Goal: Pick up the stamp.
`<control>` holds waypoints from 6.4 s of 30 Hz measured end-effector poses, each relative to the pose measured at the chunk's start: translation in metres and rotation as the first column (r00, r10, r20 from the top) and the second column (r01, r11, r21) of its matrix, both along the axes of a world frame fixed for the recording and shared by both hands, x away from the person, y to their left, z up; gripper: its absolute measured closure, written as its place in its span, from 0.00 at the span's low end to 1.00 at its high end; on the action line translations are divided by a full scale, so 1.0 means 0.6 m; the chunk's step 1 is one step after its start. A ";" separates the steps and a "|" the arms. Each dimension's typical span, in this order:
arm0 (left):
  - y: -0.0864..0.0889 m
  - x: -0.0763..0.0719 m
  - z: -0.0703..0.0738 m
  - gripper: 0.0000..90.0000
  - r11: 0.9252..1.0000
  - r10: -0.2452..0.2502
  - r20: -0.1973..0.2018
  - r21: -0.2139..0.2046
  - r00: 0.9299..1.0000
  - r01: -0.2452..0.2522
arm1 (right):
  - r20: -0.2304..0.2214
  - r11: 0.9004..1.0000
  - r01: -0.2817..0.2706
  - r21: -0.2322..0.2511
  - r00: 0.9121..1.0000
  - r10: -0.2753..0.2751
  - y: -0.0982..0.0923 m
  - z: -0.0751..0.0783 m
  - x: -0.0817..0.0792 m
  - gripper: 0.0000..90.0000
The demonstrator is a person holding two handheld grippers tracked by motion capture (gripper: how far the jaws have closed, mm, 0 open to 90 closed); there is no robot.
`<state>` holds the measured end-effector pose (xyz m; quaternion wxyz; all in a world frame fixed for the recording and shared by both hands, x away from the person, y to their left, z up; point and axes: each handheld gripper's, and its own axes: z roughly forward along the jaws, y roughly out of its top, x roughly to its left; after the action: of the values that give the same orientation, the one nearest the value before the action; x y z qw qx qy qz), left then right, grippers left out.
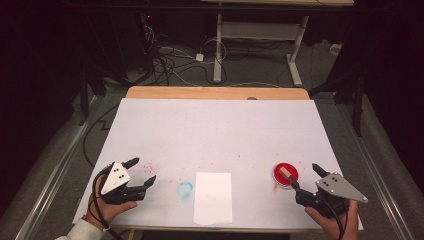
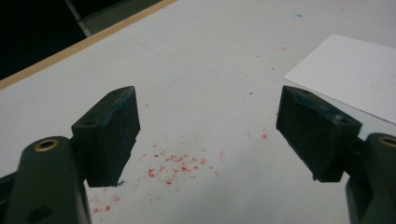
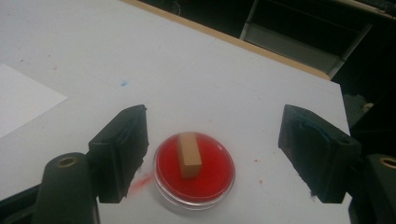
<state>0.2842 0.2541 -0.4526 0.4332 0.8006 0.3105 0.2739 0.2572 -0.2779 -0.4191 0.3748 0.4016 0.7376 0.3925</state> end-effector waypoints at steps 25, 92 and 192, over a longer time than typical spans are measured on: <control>-0.008 0.001 -0.013 0.24 0.999 -0.016 -0.047 0.033 0.999 0.018 | -0.319 0.992 -0.104 -0.077 0.945 0.074 0.012 0.034 0.078 0.46; -0.010 0.000 -0.019 0.25 0.996 -0.041 -0.081 0.077 0.996 0.047 | -0.435 0.986 -0.110 -0.122 0.899 0.047 0.016 0.014 0.144 0.85; -0.017 -0.001 -0.022 0.25 0.992 -0.062 -0.089 0.105 0.994 0.072 | -0.452 0.987 -0.128 -0.101 0.890 0.069 0.016 0.005 0.132 0.85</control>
<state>0.2836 0.2438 -0.4656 0.3843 0.8439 0.2864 0.2411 0.3365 -0.2685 -0.4163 0.2002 0.4180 0.8471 0.2601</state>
